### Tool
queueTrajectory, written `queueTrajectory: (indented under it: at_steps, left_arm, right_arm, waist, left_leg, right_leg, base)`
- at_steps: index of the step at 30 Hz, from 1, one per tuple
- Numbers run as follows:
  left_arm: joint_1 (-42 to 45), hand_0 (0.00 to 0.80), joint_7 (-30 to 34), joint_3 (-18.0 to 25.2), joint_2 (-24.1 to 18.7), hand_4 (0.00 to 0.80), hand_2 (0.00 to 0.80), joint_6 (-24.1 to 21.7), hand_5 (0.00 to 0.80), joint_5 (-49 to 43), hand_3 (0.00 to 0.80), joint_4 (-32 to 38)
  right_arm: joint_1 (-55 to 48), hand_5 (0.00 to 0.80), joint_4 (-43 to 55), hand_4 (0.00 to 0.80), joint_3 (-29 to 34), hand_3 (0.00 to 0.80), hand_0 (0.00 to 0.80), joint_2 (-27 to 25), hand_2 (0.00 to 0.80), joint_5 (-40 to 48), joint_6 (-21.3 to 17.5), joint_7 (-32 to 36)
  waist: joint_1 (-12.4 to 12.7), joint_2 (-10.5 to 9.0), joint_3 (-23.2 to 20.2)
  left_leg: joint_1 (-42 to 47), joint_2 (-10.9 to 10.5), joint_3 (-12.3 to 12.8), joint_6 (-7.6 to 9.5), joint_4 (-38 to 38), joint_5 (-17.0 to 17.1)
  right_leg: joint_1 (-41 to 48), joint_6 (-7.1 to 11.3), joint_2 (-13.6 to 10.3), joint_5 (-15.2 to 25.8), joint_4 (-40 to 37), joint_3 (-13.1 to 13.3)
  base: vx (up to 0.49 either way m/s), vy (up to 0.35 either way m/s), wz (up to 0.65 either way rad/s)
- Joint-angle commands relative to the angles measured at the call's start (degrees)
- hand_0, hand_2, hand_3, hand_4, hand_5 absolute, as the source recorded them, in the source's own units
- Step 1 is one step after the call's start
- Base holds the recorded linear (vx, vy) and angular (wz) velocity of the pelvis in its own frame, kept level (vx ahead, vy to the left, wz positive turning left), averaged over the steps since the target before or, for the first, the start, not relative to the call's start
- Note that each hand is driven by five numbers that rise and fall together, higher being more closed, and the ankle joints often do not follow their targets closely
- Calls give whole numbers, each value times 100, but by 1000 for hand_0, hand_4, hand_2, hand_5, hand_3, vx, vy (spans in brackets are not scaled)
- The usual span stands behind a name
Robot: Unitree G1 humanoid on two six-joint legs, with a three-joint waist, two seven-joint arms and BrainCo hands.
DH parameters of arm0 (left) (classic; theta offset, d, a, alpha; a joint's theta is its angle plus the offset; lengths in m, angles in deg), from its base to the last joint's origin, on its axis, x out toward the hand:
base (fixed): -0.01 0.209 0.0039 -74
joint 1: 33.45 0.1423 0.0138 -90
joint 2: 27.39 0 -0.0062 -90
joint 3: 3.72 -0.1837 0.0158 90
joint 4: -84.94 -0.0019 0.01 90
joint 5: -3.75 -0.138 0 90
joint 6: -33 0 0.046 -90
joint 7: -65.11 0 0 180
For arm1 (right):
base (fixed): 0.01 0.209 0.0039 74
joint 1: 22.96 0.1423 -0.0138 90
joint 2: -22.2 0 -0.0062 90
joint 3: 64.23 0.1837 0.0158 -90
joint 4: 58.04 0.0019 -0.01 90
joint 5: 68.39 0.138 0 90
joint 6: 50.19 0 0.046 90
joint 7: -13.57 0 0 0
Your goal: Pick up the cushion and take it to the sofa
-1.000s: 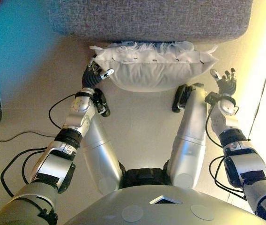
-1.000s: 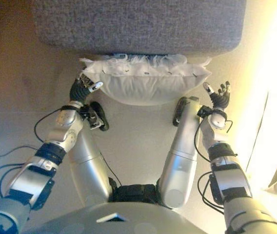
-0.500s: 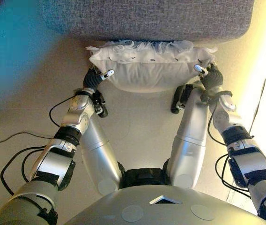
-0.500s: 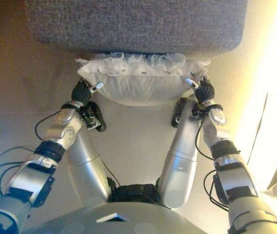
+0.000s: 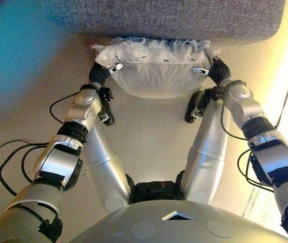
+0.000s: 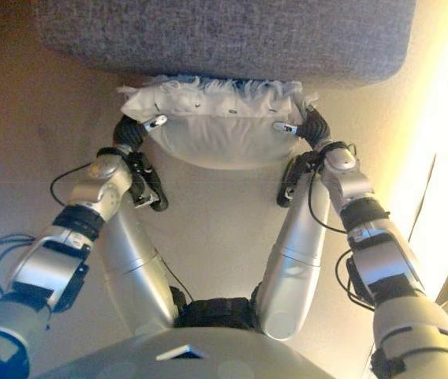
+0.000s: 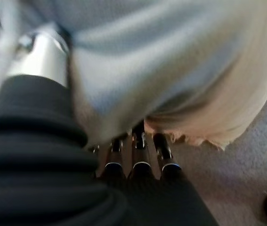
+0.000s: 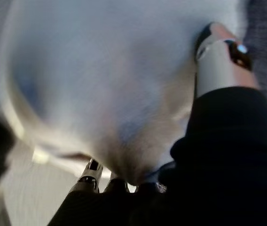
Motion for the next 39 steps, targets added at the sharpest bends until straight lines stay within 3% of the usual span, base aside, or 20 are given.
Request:
queueTrajectory:
  at_steps: [1, 3, 9, 15, 19, 22, 23, 28, 30, 34, 39]
  left_arm:
    - [-603, 800, 283, -417, 230, 800, 800, 7, 800, -165, 800, -159]
    - [-770, 800, 202, -537, 311, 800, 800, -52, 800, -147, 800, -205]
    - [-804, 800, 132, -555, 385, 800, 800, -157, 800, -318, 800, -34]
    - [-369, 800, 94, -299, 311, 800, 800, -336, 800, -406, 800, 373]
    - [13, 800, -44, -131, 255, 800, 800, -703, 800, -397, 800, 911]
    - [309, 800, -172, 67, 288, 800, 800, -982, 800, -468, 800, 1305]
    - [456, 800, -203, 146, 297, 800, 800, -1029, 800, -495, 800, 1470]
    - [1147, 800, -24, 464, 259, 800, 800, -1207, 800, -518, 800, 1982]
    - [1423, 800, 38, 568, 206, 800, 800, -1165, 800, -500, 800, 2181]
    - [1523, 800, -70, 681, 173, 800, 800, -1143, 800, -631, 800, 2436]
    - [1847, 800, -152, 925, 169, 800, 800, -1028, 800, -600, 800, 2678]
  right_arm:
    - [283, 800, -296, 800, -537, 800, 800, 93, 800, -1076, 666, -765]
    - [498, 800, -394, 800, -573, 800, 800, 148, 800, -1047, 916, -1023]
    - [438, 800, -253, 800, -330, 800, 800, 250, 800, -949, 1082, -1647]
    - [-189, 800, 323, 800, 122, 800, 800, 215, 800, -585, 620, -1817]
    - [-605, 800, 1033, 800, 343, 800, 800, 195, 800, -346, 244, -2016]
    - [-1087, 800, 1516, 800, 619, 800, 800, 287, 800, -65, -347, -1957]
    - [-1354, 800, 1718, 800, 721, 800, 800, 327, 800, -36, -497, -1877]
    - [-2302, 800, 2266, 800, 1092, 800, 800, 393, 800, 192, -1042, -1478]
    - [-2591, 800, 2440, 800, 1270, 800, 800, 443, 800, 154, -1061, -1388]
    - [-2599, 800, 2648, 800, 1497, 800, 800, 488, 800, 265, -1041, -1214]
    - [-2659, 800, 2927, 800, 1512, 800, 800, 627, 800, 289, -793, -887]
  waist:
    - [139, 26, -11]
    - [140, 8, -7]
    - [121, -9, -7]
    - [76, -38, -210]
    - [43, -87, -406]
    - [30, -125, -526]
    - [18, -142, -618]
    - [46, -199, -955]
    - [100, -240, -1167]
    - [193, -287, -1376]
    - [315, -335, -1806]
  left_leg:
    - [28, 16, 337, 375, 409, -712]
    - [16, -14, 314, 383, 408, -729]
    - [96, -46, 315, 386, 281, -719]
    - [570, -21, 396, 284, -448, -456]
    - [1174, -42, 425, 127, -1449, -27]
    - [1925, -19, 499, 77, -2552, 410]
    - [2257, -43, 589, 134, -3179, 837]
    - [3749, -134, 931, 168, -4748, 1376]
    - [4395, -240, 1091, 125, -5358, 1513]
    - [5110, -335, 1167, 86, -6017, 1669]
    - [6140, -551, 1027, 157, -6791, 1730]
  right_leg:
    - [-71, -345, -81, 413, -389, -68]
    - [-62, -345, -49, 415, -423, -79]
    - [20, -342, 1, 444, -539, -133]
    - [535, -292, 58, 647, -1210, -304]
    - [1159, -248, 174, 988, -2152, -495]
    - [1843, -169, 247, 1326, -2981, -624]
    - [2180, -193, 262, 1682, -3558, -693]
    - [3590, -141, 249, 2029, -4948, -943]
    - [4227, -84, 188, 2155, -5607, -1116]
    - [4978, 35, 113, 2371, -6403, -1321]
    - [5985, 163, 277, 2552, -7391, -1376]
  base:
    - [-18, -22, 4]
    - [-30, -18, 4]
    - [-4, -2, 1]
    - [0, 0, 0]
    - [-46, 14, 1]
    - [-77, 29, -8]
    - [-47, 34, -8]
    - [114, 40, -2]
    - [274, 29, 0]
    - [94, 7, -10]
    - [118, 22, -19]
